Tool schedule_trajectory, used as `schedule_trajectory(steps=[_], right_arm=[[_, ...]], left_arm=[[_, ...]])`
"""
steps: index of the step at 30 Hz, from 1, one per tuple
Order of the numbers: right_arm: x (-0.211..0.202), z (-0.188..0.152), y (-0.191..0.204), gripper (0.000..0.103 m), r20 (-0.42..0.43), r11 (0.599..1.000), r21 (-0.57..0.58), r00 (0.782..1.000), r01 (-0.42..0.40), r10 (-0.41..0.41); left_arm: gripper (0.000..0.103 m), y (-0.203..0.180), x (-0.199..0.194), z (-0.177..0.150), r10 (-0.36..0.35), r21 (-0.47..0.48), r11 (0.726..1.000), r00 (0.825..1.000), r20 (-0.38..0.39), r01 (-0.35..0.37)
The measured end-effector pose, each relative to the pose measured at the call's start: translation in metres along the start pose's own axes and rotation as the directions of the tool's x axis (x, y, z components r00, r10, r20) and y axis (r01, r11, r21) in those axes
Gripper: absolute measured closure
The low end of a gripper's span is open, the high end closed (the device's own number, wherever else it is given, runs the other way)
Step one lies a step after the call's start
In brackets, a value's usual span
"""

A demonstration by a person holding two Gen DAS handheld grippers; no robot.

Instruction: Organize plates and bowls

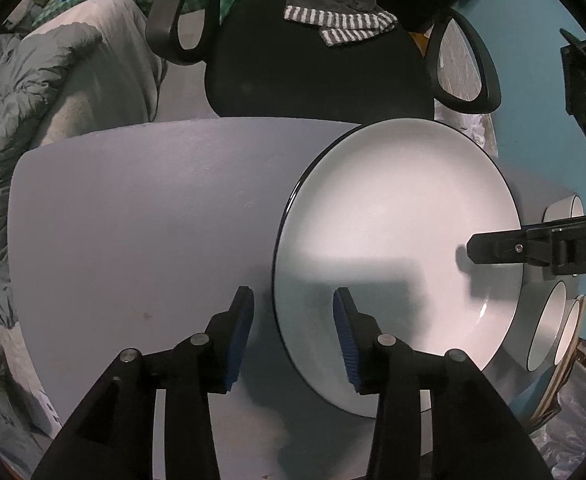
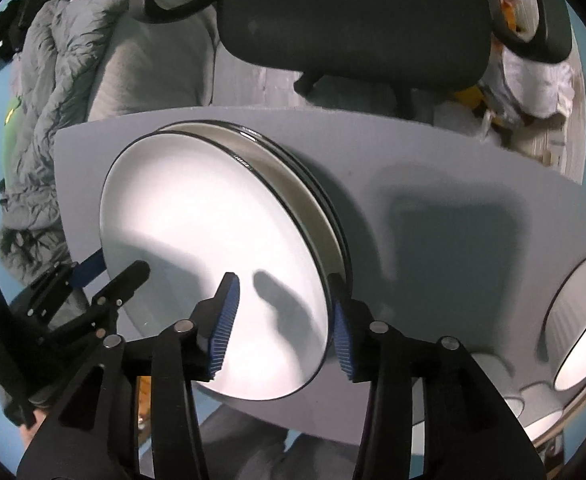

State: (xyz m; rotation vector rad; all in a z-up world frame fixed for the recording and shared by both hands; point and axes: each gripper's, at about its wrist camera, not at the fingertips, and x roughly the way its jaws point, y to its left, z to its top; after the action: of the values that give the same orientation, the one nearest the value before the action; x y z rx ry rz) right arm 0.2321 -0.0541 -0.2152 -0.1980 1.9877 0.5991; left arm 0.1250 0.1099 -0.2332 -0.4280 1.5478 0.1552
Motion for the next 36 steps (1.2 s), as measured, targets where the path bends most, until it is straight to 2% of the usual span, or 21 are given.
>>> schedule_trajectory(steps=[4,11,12,15,16,21,27,36], right_arm=[[-0.001,-0.002,-0.002,0.057,-0.015,0.999,0.032,1.0,-0.007,0.007],[-0.007,-0.006,-0.001,0.051,-0.001,0.998,0.067,1.0,-0.004,0.004],[-0.008,-0.006,0.0,0.051,0.002,0.998,0.067,1.0,0.003,-0.003],[-0.01,-0.01,0.003,0.041,0.016,0.997,0.067,1.0,0.024,-0.026],[-0.011,-0.011,0.004,0.039,0.031,0.996,0.064,0.997,0.067,-0.069],[-0.014,-0.019,0.009,0.039,0.067,0.994,0.04,0.992,0.104,-0.107],[-0.029,-0.039,0.024,0.035,0.183,0.971,-0.012,0.956,0.237,-0.231],[-0.068,-0.084,0.042,0.033,0.362,0.945,-0.034,0.886,0.324,-0.291]], left_arm=[[0.051,0.002,-0.009,-0.003,0.003,-0.007,1.0,1.0,0.017,-0.003],[0.05,0.008,-0.023,-0.011,-0.028,-0.044,0.999,0.999,0.038,0.03],[0.049,0.009,-0.026,-0.013,-0.032,-0.05,0.998,0.999,0.044,0.034],[0.046,0.009,-0.031,-0.017,-0.034,-0.054,0.998,0.998,0.06,0.037],[0.045,0.009,-0.032,-0.017,-0.033,-0.056,0.998,0.997,0.063,0.037],[0.04,0.011,-0.041,-0.026,-0.029,-0.059,0.998,0.996,0.086,0.034],[0.03,0.008,-0.066,-0.041,-0.028,-0.062,0.997,0.99,0.139,0.037],[0.021,-0.009,-0.11,-0.066,-0.022,-0.016,1.0,0.973,0.231,0.027]])
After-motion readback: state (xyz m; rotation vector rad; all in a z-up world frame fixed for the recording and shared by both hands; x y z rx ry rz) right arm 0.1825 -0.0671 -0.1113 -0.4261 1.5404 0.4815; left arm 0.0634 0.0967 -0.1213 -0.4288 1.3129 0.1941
